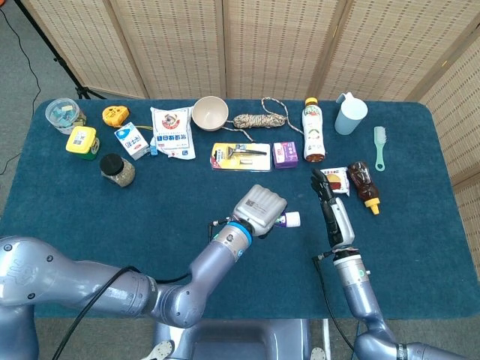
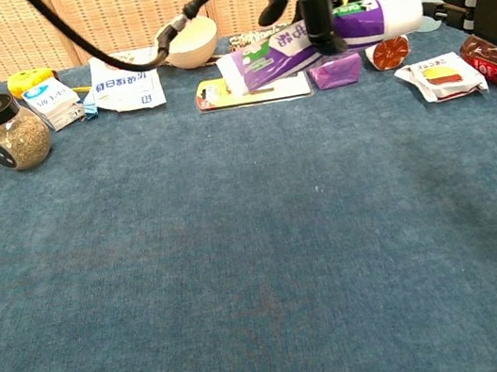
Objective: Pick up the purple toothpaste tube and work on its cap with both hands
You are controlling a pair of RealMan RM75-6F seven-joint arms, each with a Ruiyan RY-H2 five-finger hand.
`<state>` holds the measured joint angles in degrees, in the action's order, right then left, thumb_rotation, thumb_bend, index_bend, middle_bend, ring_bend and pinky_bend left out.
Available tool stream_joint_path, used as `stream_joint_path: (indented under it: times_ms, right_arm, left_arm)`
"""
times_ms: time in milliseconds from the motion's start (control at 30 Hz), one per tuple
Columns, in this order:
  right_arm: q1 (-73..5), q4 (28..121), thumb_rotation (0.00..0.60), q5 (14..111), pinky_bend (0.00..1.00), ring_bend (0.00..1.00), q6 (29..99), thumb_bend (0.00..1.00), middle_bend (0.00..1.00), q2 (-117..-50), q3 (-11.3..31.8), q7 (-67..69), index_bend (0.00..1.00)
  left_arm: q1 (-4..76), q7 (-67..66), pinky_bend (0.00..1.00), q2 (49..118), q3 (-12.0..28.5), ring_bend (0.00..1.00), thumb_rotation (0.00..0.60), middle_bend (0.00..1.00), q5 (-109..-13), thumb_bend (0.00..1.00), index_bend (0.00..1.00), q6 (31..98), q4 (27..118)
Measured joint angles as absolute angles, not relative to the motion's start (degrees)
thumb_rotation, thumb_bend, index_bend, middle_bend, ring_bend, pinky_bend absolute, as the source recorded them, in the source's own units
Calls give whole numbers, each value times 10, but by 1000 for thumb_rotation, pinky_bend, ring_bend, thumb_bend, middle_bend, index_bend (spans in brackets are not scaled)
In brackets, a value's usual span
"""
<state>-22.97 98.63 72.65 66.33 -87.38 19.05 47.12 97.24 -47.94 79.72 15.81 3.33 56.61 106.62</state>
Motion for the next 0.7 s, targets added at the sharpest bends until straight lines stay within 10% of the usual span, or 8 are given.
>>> stream_joint_path:
  times_ms: [700]
  right_arm:
    - [-215,967,78,737,0,0,666,0,0,-843,182,478,0]
  left_arm:
    - [852,-410,697,780,62,568,600,670,-135,1000,605,561,1110]
